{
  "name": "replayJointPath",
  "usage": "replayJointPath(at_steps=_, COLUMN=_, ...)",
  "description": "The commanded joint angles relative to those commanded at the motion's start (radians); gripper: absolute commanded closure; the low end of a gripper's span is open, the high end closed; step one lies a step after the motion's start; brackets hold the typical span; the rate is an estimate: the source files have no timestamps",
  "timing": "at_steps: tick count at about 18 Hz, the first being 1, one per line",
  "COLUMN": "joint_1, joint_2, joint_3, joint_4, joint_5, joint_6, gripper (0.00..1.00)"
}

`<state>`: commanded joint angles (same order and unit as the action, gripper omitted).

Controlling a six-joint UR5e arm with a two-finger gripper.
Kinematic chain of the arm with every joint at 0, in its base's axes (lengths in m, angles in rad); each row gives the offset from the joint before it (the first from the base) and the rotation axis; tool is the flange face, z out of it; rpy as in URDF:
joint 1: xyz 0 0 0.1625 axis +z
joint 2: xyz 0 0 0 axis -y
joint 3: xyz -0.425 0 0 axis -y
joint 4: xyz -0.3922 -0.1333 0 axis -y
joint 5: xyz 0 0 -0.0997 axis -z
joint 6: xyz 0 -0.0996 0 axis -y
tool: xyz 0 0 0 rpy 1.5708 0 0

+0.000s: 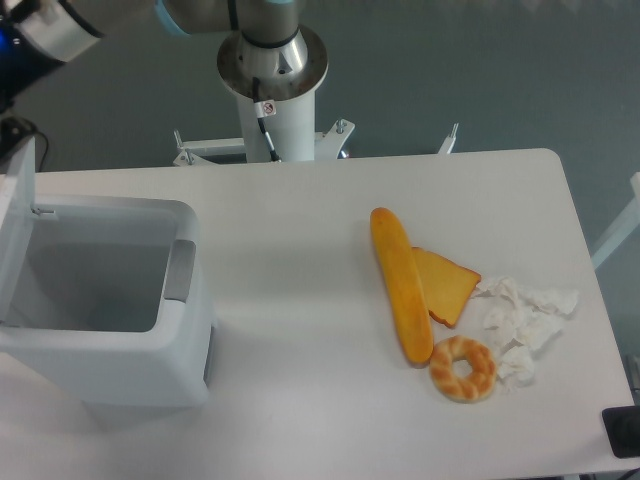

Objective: Close the trash can
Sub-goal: 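Push the raised lid forward with the gripper to tip it over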

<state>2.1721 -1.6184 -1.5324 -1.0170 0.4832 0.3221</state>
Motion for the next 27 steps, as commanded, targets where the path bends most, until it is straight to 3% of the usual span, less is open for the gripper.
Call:
replayJointPath(at_steps=7, joint_1=0.015, joint_2=0.014, joint_3=-0.031, joint_4=0.002, joint_5=0.043, joint_6=0.002, gripper=0.0)
replayJointPath(at_steps=27, joint_1=0.106, joint_2=0.021, joint_3=-0.025, joint_4=0.002, joint_5=0.107, joint_6=0.032, gripper=0.0)
